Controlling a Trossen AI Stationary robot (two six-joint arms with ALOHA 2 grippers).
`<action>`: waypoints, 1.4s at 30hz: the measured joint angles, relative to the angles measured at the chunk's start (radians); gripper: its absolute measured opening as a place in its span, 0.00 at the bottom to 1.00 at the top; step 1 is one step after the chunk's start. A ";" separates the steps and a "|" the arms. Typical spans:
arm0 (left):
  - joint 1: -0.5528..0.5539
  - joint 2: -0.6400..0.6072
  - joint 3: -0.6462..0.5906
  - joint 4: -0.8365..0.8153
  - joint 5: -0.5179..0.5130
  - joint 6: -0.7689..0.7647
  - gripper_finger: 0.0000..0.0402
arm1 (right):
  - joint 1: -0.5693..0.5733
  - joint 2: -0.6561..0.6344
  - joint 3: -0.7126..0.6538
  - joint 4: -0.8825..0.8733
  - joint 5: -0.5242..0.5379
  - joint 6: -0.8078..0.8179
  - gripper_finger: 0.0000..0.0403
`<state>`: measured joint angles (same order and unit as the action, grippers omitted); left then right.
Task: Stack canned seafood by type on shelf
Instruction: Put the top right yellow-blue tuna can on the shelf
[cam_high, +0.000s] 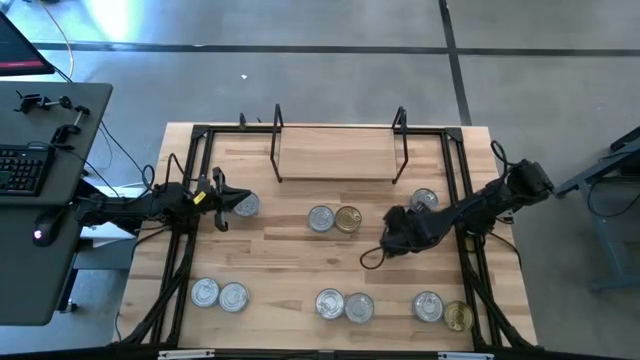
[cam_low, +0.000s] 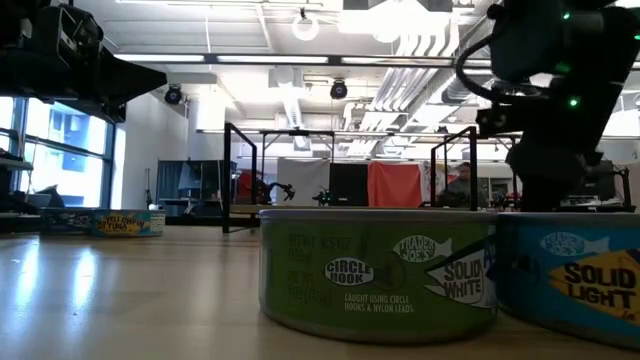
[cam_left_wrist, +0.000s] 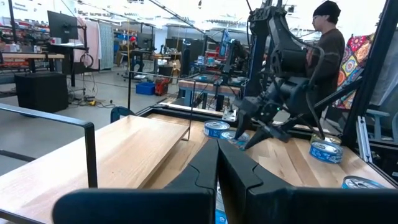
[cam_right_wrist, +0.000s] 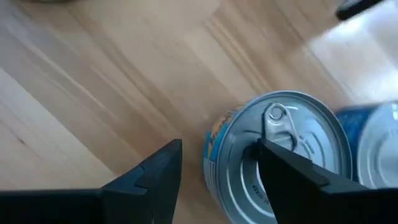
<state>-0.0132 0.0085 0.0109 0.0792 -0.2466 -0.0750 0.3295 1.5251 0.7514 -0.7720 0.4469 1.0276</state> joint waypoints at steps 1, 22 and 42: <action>0.000 0.000 0.000 0.000 0.000 0.000 0.00 | -0.007 -0.002 -0.004 0.037 -0.004 -0.040 0.48; 0.000 0.000 0.000 -0.006 0.000 -0.003 0.00 | 0.092 0.000 0.075 0.079 0.018 -0.329 0.47; 0.000 0.000 0.000 -0.006 0.000 -0.003 0.00 | 0.119 -0.001 -0.032 0.183 0.066 -0.443 0.01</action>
<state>-0.0135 0.0086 0.0109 0.0734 -0.2466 -0.0776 0.4480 1.5243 0.7192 -0.5891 0.5128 0.5841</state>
